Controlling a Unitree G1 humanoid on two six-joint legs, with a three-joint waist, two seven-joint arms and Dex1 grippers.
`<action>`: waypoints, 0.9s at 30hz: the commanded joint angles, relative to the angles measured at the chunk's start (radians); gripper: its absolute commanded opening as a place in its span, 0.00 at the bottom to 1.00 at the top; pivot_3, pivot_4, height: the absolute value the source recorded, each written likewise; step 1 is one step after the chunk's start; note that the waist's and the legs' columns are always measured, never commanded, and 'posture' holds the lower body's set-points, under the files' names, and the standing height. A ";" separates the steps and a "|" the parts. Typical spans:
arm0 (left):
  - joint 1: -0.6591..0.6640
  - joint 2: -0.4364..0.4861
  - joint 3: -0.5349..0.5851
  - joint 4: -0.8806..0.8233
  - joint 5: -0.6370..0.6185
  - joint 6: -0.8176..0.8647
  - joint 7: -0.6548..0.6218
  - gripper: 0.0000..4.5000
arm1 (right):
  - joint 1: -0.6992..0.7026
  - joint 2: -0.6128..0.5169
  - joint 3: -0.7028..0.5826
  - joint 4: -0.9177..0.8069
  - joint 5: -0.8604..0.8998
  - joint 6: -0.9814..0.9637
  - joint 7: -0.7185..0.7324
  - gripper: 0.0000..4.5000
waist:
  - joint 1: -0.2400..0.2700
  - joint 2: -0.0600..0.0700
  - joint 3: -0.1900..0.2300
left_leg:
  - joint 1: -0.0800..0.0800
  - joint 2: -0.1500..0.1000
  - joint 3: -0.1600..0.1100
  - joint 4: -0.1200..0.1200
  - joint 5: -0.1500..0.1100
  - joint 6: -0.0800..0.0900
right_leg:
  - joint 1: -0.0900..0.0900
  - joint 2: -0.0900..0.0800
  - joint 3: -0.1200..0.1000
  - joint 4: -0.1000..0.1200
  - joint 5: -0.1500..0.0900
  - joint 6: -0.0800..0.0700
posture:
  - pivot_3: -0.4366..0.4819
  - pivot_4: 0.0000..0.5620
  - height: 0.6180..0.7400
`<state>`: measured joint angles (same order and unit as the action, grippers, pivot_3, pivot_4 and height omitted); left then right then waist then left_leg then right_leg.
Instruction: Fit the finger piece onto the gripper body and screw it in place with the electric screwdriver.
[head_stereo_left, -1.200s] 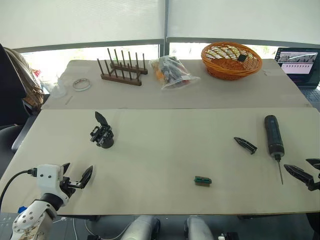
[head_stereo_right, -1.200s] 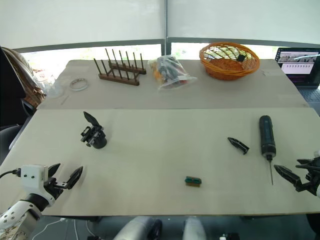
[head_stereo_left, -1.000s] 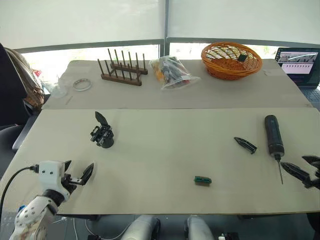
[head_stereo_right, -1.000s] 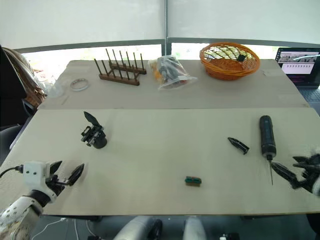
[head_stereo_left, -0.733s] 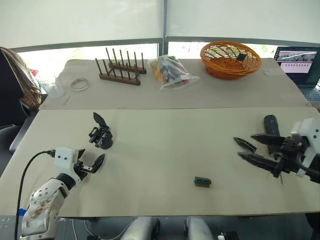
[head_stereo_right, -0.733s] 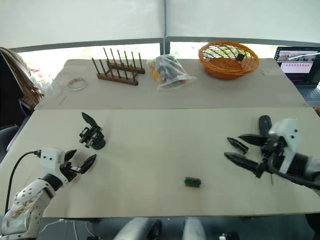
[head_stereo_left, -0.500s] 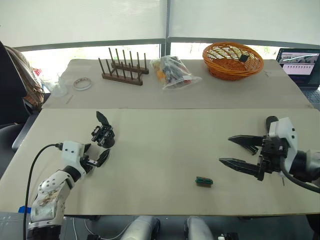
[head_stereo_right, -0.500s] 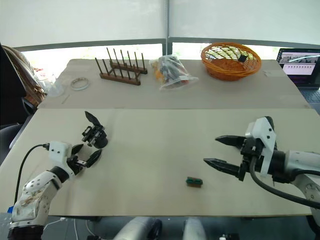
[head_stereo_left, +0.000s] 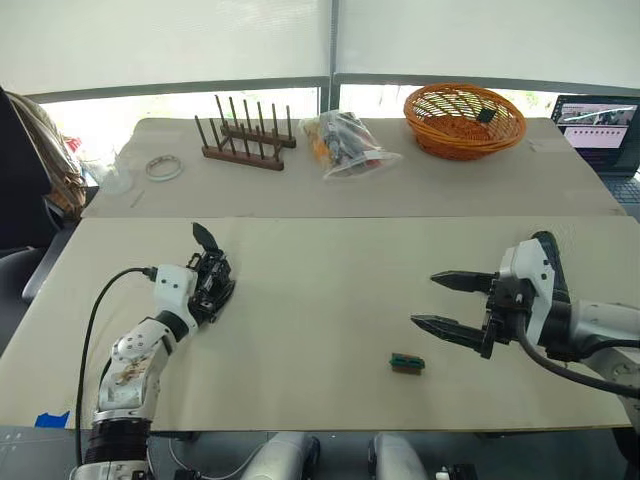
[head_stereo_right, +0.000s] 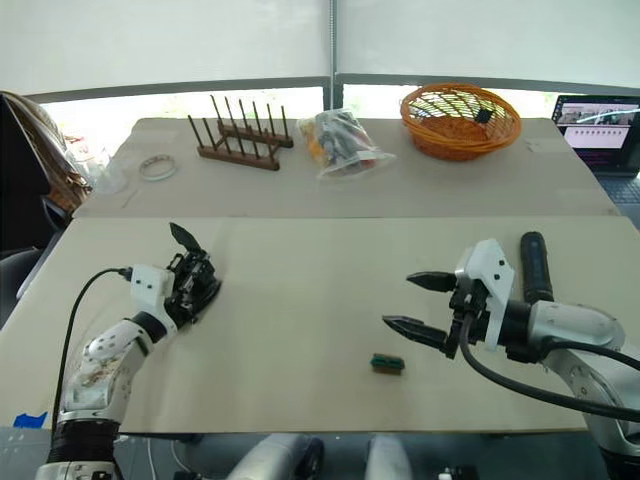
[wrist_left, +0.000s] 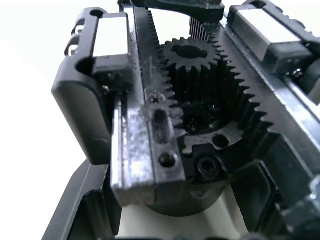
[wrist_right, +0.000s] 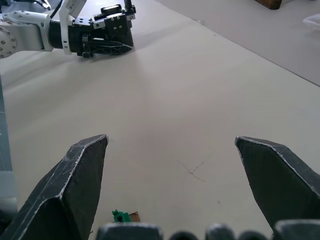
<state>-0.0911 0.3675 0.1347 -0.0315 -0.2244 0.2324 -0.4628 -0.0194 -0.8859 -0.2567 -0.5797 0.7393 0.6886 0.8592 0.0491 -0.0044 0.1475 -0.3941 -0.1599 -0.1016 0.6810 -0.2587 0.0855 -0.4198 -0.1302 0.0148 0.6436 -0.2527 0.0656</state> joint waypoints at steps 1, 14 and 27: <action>-0.022 -0.097 -0.085 -0.207 0.049 0.064 0.137 0.53 | -0.005 0.010 -0.010 -0.037 -0.001 -0.022 -0.013 1.00 | 0.005 -0.001 0.000 | -0.001 0.000 0.000 0.001 0.000 0.000 | 0.000 0.000 0.000 0.000 0.000 0.000 | 0.48 0.27 1.00; -0.059 -0.168 -0.184 -0.180 0.093 0.200 0.172 0.84 | -0.027 0.026 0.041 -0.041 -0.010 -0.014 -0.034 1.00 | -0.011 -0.003 0.001 | -0.010 0.002 0.000 0.008 0.002 0.003 | -0.004 0.002 -0.001 0.003 0.001 0.002 | 0.48 0.27 1.00; -0.249 0.194 -0.173 0.212 -0.064 -0.045 -0.555 0.99 | -0.057 0.031 0.069 -0.027 -0.018 -0.016 -0.033 1.00 | -0.004 -0.002 0.001 | -0.007 0.001 -0.001 0.009 0.001 0.004 | -0.004 0.002 -0.002 0.002 0.001 0.002 | 0.48 0.27 1.00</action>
<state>-0.3176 0.5599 -0.0214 0.1577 -0.2799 0.2288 -0.9594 -0.0645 -0.8576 -0.1782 -0.5901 0.7233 0.6885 0.8252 0.0455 -0.0066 0.1482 -0.4014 -0.1594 -0.1026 0.6904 -0.2576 0.0898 -0.4234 -0.1287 0.0127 0.6457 -0.2517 0.0671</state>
